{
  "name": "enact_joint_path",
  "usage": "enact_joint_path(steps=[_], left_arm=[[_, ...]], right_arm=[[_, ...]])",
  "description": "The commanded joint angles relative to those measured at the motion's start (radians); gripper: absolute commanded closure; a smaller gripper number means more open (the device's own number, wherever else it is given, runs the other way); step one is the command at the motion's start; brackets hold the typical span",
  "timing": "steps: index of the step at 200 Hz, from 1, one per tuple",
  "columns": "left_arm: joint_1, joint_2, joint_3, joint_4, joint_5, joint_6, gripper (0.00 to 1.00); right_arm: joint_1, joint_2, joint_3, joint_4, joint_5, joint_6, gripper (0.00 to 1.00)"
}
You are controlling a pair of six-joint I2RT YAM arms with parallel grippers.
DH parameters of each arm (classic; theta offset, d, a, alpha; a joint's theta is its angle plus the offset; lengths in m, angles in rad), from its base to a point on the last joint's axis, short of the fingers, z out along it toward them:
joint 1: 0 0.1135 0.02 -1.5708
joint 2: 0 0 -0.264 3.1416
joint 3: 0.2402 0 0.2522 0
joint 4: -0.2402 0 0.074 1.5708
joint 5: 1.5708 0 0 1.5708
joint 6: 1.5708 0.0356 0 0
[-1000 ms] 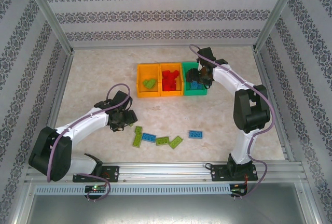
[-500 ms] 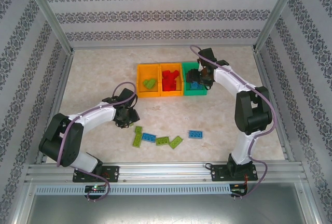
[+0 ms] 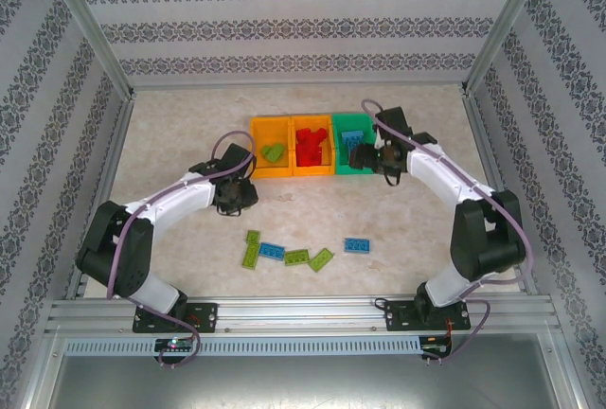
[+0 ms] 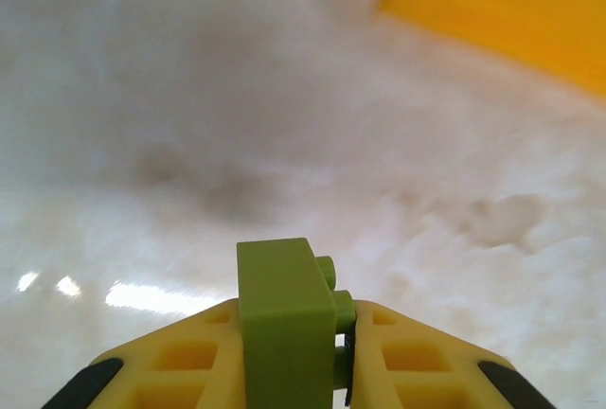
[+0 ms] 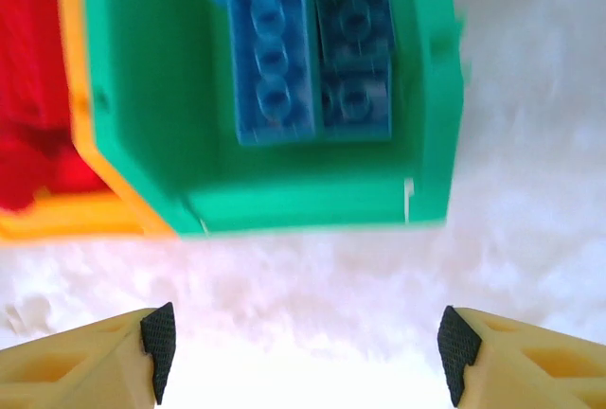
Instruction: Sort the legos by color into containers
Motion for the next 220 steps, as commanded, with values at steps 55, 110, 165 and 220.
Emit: enact_joint_path(steps=[55, 110, 165, 220], left_arm=[[0.037, 0.295, 0.546, -0.120, -0.039, 0.264, 0.76], [0.070, 0.518, 0.772, -0.163, 0.003, 0.316, 0.69], [0.071, 0.504, 0.756, -0.129, 0.022, 0.298, 0.50], [0.062, 0.361, 0.615, -0.083, 0.024, 0.297, 0.38]], right_arm=[[0.208, -0.258, -0.332, -0.049, 0.009, 0.245, 0.13], [0.351, -0.317, -0.389, -0.123, 0.044, 0.340, 0.04], [0.451, -0.284, -0.405, -0.144, 0.082, 0.405, 0.02], [0.462, -0.198, -0.411, -0.117, 0.095, 0.403, 0.05]])
